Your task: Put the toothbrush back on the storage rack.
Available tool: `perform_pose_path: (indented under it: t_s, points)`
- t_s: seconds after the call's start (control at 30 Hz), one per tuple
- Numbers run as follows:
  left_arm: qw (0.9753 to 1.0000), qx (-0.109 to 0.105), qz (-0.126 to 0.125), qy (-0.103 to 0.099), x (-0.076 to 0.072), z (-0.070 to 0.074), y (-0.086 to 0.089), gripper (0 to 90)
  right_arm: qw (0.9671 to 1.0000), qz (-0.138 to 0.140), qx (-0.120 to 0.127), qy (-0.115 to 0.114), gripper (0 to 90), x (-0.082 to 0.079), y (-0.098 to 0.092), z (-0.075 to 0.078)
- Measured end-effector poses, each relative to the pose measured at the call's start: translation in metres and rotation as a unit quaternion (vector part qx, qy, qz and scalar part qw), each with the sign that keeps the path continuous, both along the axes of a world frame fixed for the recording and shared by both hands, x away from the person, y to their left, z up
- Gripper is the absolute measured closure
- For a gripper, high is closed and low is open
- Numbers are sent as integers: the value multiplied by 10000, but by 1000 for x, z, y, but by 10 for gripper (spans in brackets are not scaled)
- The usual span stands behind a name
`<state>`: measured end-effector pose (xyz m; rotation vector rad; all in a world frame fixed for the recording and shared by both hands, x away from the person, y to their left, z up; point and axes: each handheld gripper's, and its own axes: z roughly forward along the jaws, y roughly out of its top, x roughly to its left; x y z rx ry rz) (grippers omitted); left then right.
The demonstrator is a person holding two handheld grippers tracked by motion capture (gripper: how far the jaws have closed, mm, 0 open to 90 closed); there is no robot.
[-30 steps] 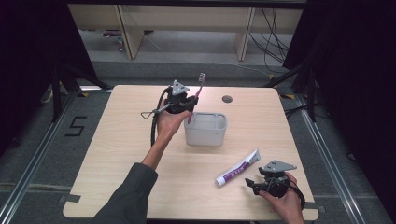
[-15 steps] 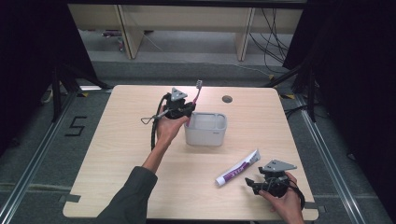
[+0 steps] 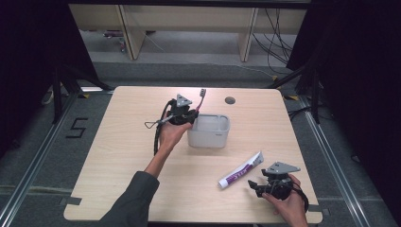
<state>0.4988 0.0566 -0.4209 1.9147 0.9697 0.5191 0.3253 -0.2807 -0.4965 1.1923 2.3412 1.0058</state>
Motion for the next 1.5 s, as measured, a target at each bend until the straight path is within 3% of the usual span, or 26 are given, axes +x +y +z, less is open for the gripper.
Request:
perform_pose_path:
  t_s: [0.13,0.2,0.23,0.53,0.57,0.83,0.93,0.97,1.13,1.3,1.5]
  points:
    - [10000,-71,-39,58,0,-2,1,816,10000,76,22,-55,291,1,0,-1]
    - [10000,40,-71,44,-2,0,1,814,10000,35,37,36,291,0,1,0]
    - [9999,73,-79,51,-2,0,1,812,10000,31,-3,-25,291,0,1,0]
    - [9999,122,-19,48,-5,4,3,758,10000,24,-3,-22,290,0,1,0]
    - [9998,172,-50,31,-6,5,4,742,10000,-2,22,48,290,0,1,1]
    - [10000,-91,18,28,-14,15,9,567,10000,33,-16,27,289,0,0,1]
    - [10000,-10,12,26,-17,19,12,530,10000,-37,54,70,289,-1,2,2]
    - [10000,-17,7,34,-18,20,12,514,9999,85,-60,-68,289,2,0,2]
    - [9999,8,-1,112,-24,23,15,481,10000,-11,84,-36,289,0,1,2]
    - [9999,21,-46,131,-32,28,19,410,9999,22,48,-165,291,1,-1,3]
    - [9996,-3,-97,247,-46,27,30,308,9998,-91,172,-81,292,0,0,4]
